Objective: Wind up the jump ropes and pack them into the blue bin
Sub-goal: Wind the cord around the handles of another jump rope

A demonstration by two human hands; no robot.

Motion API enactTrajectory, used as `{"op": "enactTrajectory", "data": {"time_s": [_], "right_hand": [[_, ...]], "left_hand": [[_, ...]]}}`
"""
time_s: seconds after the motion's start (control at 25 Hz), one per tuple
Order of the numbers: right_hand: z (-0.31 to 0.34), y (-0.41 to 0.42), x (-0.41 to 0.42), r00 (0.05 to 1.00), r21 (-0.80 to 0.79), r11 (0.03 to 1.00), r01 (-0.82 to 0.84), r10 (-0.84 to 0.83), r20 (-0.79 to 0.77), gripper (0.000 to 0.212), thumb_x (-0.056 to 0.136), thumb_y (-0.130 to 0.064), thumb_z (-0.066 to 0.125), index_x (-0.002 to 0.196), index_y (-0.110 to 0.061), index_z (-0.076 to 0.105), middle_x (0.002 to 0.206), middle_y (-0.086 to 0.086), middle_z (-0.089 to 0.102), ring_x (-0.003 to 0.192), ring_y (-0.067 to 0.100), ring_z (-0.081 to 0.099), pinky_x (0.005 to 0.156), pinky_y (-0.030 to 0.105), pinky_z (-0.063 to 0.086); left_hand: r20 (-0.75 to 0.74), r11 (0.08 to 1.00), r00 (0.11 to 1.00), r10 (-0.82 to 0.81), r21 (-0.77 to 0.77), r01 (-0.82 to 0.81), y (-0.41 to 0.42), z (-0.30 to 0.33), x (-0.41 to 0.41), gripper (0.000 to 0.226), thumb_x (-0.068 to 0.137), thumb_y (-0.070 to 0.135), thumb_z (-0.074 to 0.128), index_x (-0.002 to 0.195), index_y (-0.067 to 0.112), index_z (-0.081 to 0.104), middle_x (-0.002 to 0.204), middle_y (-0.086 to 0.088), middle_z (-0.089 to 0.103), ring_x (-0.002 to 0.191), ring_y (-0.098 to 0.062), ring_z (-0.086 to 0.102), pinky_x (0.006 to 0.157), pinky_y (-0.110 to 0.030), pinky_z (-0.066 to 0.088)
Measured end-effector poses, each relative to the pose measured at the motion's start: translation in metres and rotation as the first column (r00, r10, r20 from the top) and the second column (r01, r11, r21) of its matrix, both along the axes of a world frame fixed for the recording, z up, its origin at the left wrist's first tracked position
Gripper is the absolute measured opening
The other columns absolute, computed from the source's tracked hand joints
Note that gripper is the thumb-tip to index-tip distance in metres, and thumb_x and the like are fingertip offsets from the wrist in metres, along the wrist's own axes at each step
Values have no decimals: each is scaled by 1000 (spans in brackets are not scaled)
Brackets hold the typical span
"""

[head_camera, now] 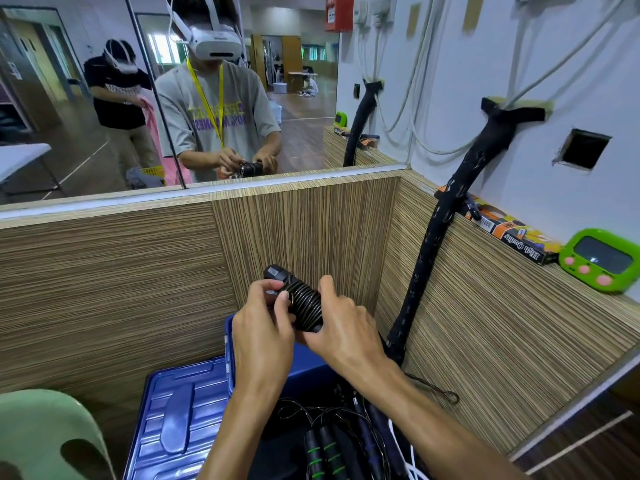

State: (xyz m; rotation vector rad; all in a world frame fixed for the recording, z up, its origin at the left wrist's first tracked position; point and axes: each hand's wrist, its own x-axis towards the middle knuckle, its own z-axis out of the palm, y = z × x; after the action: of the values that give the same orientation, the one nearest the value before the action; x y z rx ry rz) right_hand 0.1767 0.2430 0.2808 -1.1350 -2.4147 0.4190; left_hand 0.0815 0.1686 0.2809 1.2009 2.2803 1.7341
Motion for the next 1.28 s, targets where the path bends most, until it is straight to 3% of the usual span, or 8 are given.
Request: {"op": "enactTrajectory", "data": {"time_s": [0.08,0.2,0.36,0.52,0.68,0.84,1.08,1.28], "right_hand": [[1,0,1,1000,12,1000,-2,2,5,57,83,-53,68,106,-21,28,91,6,68,84,36,68,64,38,50],[4,-1,2,1000,5,1000,-10,10,5,61,82,-56,68,110,-20,28,92,6,68,83,34,68,62,36,48],[8,4,3,1000,-15,1000,-3,4,17,63,82,-56,68,112,-19,28,95,7,69,87,36,68,64,37,46],[5,11,13,999,-42,998,43,-43,16,57,85,-52,66,113,-17,30,95,10,69,91,39,67,64,38,44],[-4,15,21,997,-59,995,76,-77,-25,43,90,-41,61,109,-16,31,89,12,67,84,40,66,65,43,52],[-9,23,26,994,-90,990,107,-109,-19,55,83,-47,70,110,-17,33,90,8,66,82,35,66,63,39,50],[-19,29,40,989,-177,973,145,-148,-6,57,79,-50,75,100,-20,32,85,0,59,76,26,62,57,32,43],[-20,26,40,994,-202,974,103,-110,-25,56,79,-47,76,104,-20,35,75,-10,61,76,21,64,60,33,47]], "left_hand": [[15,1000,1000,-6,-5,6,1,3,0,7,97,22,53,103,25,56,77,13,70,78,-1,66,87,-35,43],[61,999,998,-12,-49,15,4,8,-1,7,97,24,53,102,29,54,74,16,69,88,-2,64,87,-26,21],[269,982,944,-190,63,179,15,3,-1,8,98,27,52,104,29,57,75,7,72,81,-5,68,94,-48,47],[81,955,951,-298,15,297,21,-9,4,24,93,30,61,115,23,53,88,5,68,82,-11,67,77,-44,56],[-155,932,921,-358,-109,344,25,-18,7,40,89,26,67,125,20,50,95,4,64,89,-15,57,80,-27,46],[-317,935,880,-355,-145,325,31,-13,1,39,88,17,69,126,14,60,109,3,50,92,-6,50,85,-13,42],[-520,850,673,-526,-299,434,35,-8,-12,34,88,7,67,121,15,63,105,2,52,88,-14,58,80,-31,52],[-751,814,323,-576,-490,312,43,8,-22,13,94,16,60,106,13,57,100,-8,44,73,-22,50,60,-39,52]]}}
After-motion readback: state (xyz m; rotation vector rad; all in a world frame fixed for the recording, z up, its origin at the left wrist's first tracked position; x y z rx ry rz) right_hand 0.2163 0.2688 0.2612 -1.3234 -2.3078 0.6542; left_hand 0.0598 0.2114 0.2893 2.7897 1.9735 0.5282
